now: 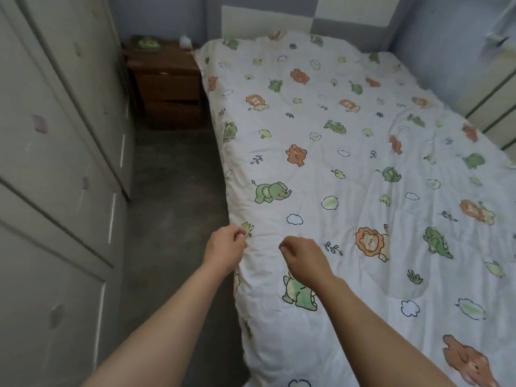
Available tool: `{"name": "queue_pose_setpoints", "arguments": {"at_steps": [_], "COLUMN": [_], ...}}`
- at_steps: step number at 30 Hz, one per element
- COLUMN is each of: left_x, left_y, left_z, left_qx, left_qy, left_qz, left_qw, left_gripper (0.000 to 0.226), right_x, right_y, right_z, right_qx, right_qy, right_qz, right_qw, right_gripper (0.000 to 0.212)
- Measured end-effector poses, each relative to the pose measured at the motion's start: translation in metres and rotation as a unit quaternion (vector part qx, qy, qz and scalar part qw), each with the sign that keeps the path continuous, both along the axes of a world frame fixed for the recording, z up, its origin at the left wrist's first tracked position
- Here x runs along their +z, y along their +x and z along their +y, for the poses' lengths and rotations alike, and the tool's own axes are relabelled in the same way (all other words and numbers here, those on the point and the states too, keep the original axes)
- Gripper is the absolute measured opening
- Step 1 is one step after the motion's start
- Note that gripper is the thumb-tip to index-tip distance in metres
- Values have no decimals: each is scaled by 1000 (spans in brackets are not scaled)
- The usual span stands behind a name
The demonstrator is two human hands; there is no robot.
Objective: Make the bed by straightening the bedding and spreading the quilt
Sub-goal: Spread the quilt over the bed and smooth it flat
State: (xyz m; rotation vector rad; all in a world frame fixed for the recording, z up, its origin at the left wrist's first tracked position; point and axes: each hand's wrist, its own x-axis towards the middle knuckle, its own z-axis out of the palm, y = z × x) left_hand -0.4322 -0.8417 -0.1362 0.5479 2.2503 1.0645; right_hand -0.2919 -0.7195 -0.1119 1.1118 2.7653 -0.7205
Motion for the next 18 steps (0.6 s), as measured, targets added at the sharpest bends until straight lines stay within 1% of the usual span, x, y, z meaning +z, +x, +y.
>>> {"name": "queue_pose_setpoints", "arguments": {"at_steps": [6, 10, 11, 13, 18], "left_x": [-15, -17, -22, -29, -76], "left_y": [-39, -51, -61, -77, -141], "left_z": [36, 58, 67, 82, 137], "left_qx": [64, 112, 113, 124, 114], "left_qy": [40, 78, 78, 79, 33], "left_qz": [-92, -141, -150, -168, -190], "left_qw": [993, 981, 979, 975, 975], "left_gripper": [23, 20, 19, 18, 24], "right_x": [0, -9, -17, -30, -81], "right_y": [-18, -31, -40, -56, -131], "right_z": [19, 29, 29, 27, 52], "right_qx": [-22, -64, -81, -82, -108], "right_qy": [-15, -44, -57, -79, -104], "right_qz": [-7, 27, 34, 35, 15], "right_qw": [1000, 997, 994, 993, 989], "right_gripper": [18, 19, 20, 20, 22]}}
